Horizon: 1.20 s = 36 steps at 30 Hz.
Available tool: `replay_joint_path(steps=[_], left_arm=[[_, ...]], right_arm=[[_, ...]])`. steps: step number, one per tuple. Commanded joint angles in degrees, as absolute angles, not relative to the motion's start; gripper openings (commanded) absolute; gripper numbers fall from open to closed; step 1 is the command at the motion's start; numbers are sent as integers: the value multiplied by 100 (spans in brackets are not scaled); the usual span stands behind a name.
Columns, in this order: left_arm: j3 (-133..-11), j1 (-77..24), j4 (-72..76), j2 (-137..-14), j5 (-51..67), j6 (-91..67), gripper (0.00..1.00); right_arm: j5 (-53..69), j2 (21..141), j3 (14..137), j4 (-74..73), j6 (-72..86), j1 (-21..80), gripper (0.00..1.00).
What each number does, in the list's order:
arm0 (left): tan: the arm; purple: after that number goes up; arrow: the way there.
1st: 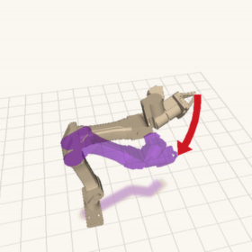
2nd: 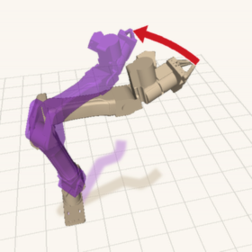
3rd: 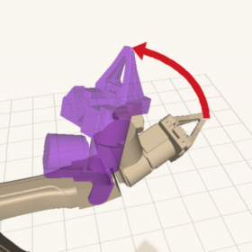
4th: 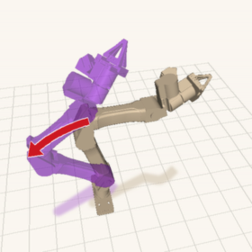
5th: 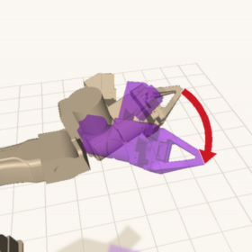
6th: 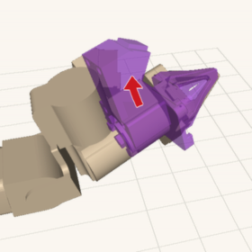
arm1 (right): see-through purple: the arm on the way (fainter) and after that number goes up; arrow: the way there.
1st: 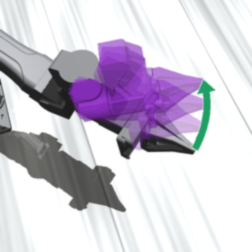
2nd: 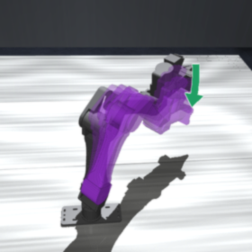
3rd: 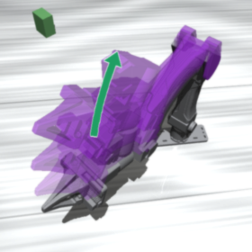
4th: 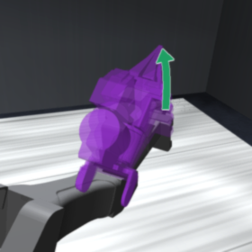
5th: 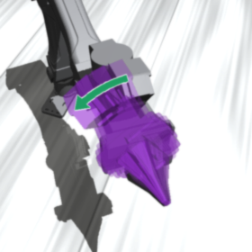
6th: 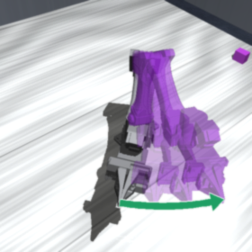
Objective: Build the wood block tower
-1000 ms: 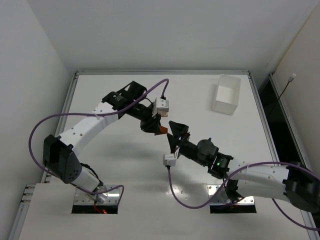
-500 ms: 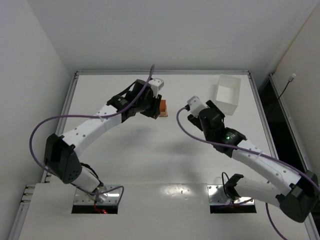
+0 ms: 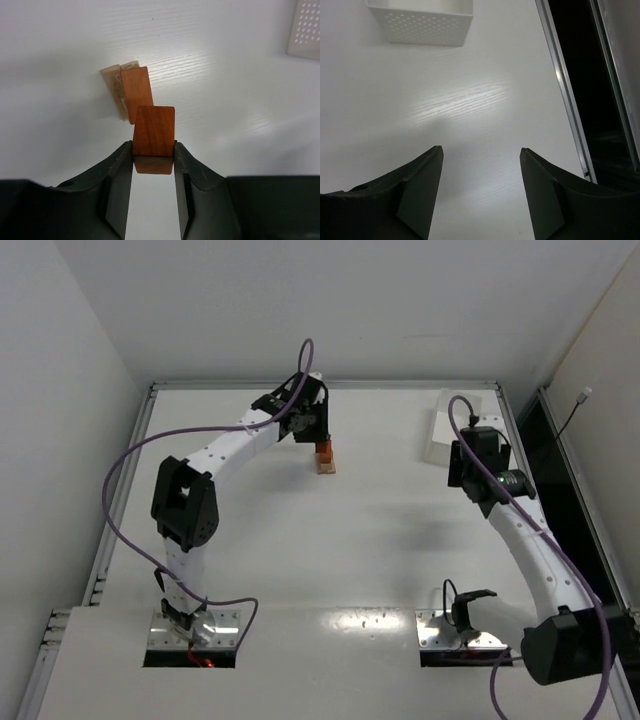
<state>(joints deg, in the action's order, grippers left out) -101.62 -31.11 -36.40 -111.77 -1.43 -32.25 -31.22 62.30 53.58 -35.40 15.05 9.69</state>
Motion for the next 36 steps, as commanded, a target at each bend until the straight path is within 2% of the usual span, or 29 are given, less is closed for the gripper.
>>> replay_joint_path(steps=[1, 11, 36], left_arm=[[-10590, -3295, -3709, -11354, -202, -3454, 0], [-10916, -3533, -3929, -11908, -1669, -3402, 0], [-11646, -3647, -4096, -12507, -1969, -3190, 0]], right_arm=[[-2568, 6311, 5599, -3894, 2241, 563, 60], [-2057, 6363, 5660, -3894, 2294, 141, 55], [-1459, 6574, 5493, -3665, 2294, -70, 51]])
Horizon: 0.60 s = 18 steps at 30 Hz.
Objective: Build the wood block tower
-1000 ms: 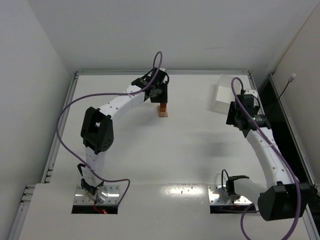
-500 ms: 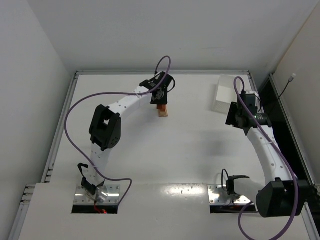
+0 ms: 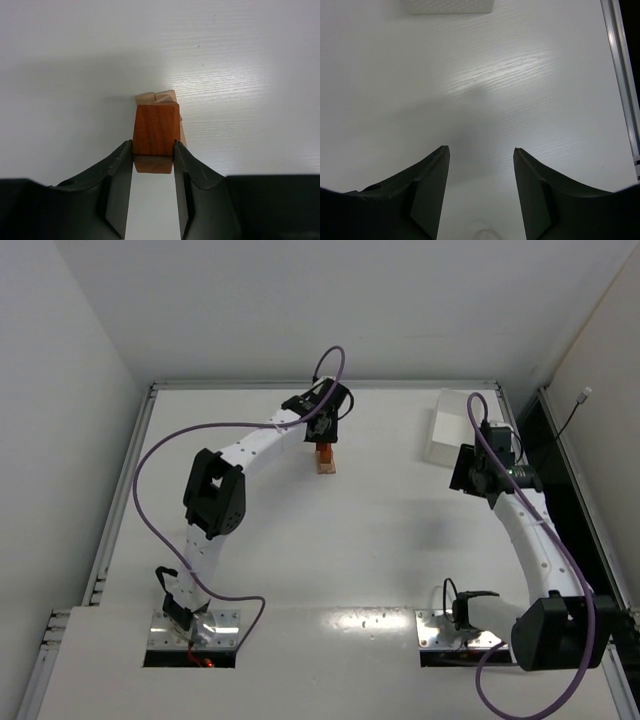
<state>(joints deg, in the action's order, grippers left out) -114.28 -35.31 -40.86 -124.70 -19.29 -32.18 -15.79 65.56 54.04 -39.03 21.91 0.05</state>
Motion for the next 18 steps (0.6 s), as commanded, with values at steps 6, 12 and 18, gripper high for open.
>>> replay_joint_path(steps=[6, 12, 18], left_arm=[[-11646, -3700, -4148, -12559, -1969, -3190, 0], [-11646, -3700, -4148, -12560, -1917, -3138, 0], [-11646, -3700, -4148, -12612, -1863, -3138, 0]], right_arm=[[-1459, 6626, 5493, -3665, 2294, -70, 51], [-1406, 6627, 5440, -3612, 2294, -123, 49], [-1406, 6732, 5493, -3612, 2294, -123, 48]])
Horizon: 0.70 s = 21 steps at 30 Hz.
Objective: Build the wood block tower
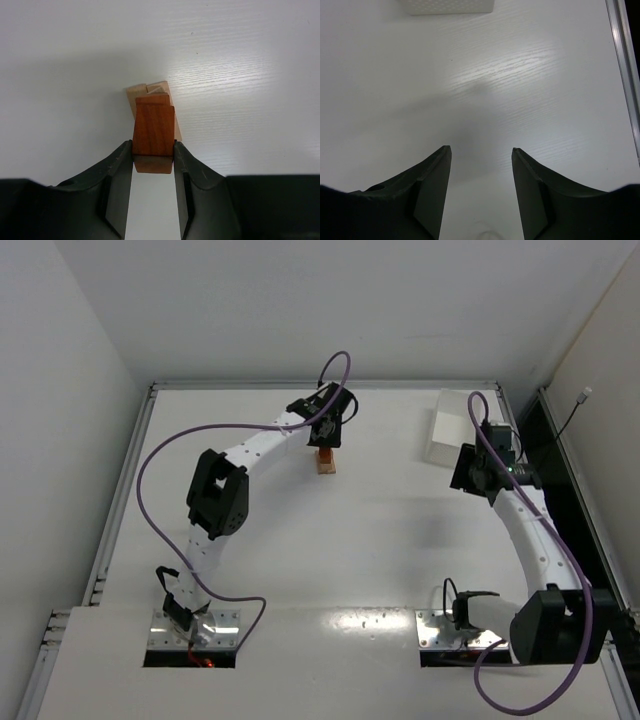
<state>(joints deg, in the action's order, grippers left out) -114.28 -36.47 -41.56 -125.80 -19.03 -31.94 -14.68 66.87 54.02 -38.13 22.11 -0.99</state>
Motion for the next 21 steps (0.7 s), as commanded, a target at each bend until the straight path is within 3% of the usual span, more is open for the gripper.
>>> replay_joint_path(steps=[1, 5, 11, 21], left_arm=[[-11646, -3700, -4148, -12612, -1811, -3138, 0], [-11646, -3700, -4148, -12665, -1758, -3085, 1], [-11646, -3700, -4148, -12718, -1758, -3032, 18], [-11593, -3700, -4148, -12771, -1758, -3032, 18]], right_arm=[[-1354, 6732, 5493, -3612, 2294, -123, 48], [-1354, 6732, 5546, -3612, 2294, -123, 47], [-1354, 6785, 5546, -3560, 2294, -123, 47], [-1248, 6838, 5546, -3507, 2294, -123, 46]])
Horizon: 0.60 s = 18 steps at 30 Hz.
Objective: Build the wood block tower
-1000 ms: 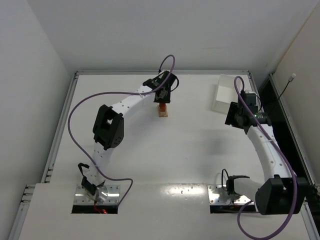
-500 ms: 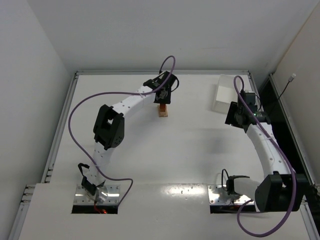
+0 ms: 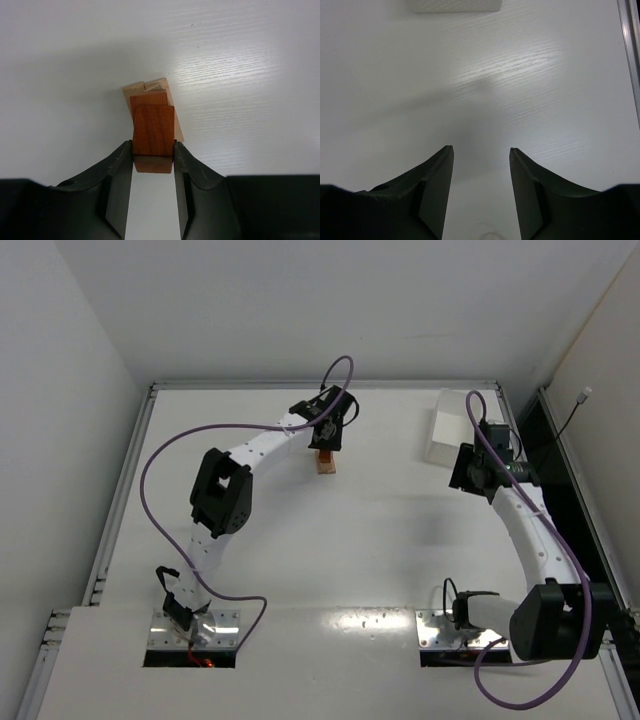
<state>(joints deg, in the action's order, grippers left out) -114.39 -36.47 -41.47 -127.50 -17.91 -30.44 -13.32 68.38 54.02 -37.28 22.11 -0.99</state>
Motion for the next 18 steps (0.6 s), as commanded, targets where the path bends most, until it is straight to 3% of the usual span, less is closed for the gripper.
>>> replay_joint_path(steps=[1, 5, 7, 8, 10, 18], left_arm=[[-11593, -3700, -4148, -12771, -1758, -3032, 18], [-11646, -3700, -4148, -12823, -1758, -3032, 20], [-11646, -3700, -4148, -12823, -1758, -3032, 28], [-11646, -3700, -4148, -12823, -1758, -3032, 41], [-11646, -3700, -4148, -12823, -1758, -3032, 51], [-11698, -3700, -4148, -12762, -1828, -2927, 68]], right_arm=[[-1248, 6838, 5546, -3507, 2294, -123, 44], [-1143, 6838, 5546, -3507, 2294, -123, 44], [-1143, 6838, 5546, -3454, 2294, -123, 43], [-1143, 6890, 5546, -3454, 2294, -123, 43], [-1143, 6891, 5546, -3454, 2294, -123, 43], [-1090, 6891, 5493, -3401, 2233, -123, 43]])
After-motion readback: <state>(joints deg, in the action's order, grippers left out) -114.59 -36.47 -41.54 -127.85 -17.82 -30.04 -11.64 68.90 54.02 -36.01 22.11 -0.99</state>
